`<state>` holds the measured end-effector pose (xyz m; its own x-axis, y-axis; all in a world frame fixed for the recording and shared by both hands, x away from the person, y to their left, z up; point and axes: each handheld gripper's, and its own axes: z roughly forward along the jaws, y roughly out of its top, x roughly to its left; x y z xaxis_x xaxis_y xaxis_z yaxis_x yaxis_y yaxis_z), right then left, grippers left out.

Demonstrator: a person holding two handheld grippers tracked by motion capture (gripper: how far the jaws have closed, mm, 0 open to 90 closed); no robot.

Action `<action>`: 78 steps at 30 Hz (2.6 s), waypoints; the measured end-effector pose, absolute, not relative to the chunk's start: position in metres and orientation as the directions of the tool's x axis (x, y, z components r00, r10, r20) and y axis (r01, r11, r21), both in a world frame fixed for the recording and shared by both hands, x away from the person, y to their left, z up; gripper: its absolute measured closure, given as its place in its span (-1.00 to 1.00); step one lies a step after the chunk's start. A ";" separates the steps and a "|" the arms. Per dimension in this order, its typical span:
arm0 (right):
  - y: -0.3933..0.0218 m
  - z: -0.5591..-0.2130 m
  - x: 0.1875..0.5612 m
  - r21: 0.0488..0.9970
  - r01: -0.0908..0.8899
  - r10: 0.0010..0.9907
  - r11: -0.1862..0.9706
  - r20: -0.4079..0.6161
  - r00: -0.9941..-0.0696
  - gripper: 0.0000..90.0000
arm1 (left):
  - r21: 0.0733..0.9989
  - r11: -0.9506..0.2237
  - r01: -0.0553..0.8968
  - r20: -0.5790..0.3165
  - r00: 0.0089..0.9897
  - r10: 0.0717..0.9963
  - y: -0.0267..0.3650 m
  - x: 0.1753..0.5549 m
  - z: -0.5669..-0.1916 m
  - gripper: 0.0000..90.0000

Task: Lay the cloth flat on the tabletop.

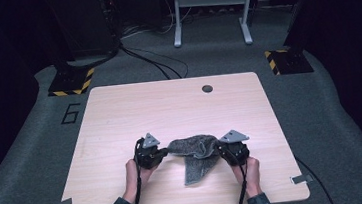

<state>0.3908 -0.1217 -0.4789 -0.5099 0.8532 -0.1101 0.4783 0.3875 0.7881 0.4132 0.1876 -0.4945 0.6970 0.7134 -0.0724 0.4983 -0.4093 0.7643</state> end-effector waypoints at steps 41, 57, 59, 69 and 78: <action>-0.136 -0.508 0.364 0.697 0.654 0.852 0.294 0.119 -0.509 0.45 | 0.687 -0.429 0.586 -0.108 0.667 0.737 0.192 0.427 -0.505 -0.09; -0.141 -0.512 0.359 0.703 0.640 0.849 0.311 0.097 -0.519 0.96 | 0.713 -0.433 0.551 -0.106 0.696 0.710 0.188 0.419 -0.505 0.92; -0.143 -0.511 0.357 0.706 0.635 0.848 0.313 0.094 -0.522 0.96 | 0.717 -0.429 0.549 -0.109 0.697 0.709 0.190 0.417 -0.503 0.93; -0.146 -0.505 0.346 0.727 0.610 0.851 0.314 0.069 -0.521 0.98 | 0.729 -0.408 0.550 -0.123 0.692 0.712 0.198 0.403 -0.500 0.93; -0.146 -0.495 0.338 0.736 0.588 0.835 0.335 0.058 -0.548 0.99 | 0.729 -0.382 0.568 -0.145 0.673 0.725 0.210 0.388 -0.501 0.94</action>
<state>0.3375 -0.1462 -0.4951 -0.5478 0.8346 0.0576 0.5884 0.3354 0.7357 0.3883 0.2103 -0.5013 0.6732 0.7252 -0.1448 0.5682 -0.3819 0.7289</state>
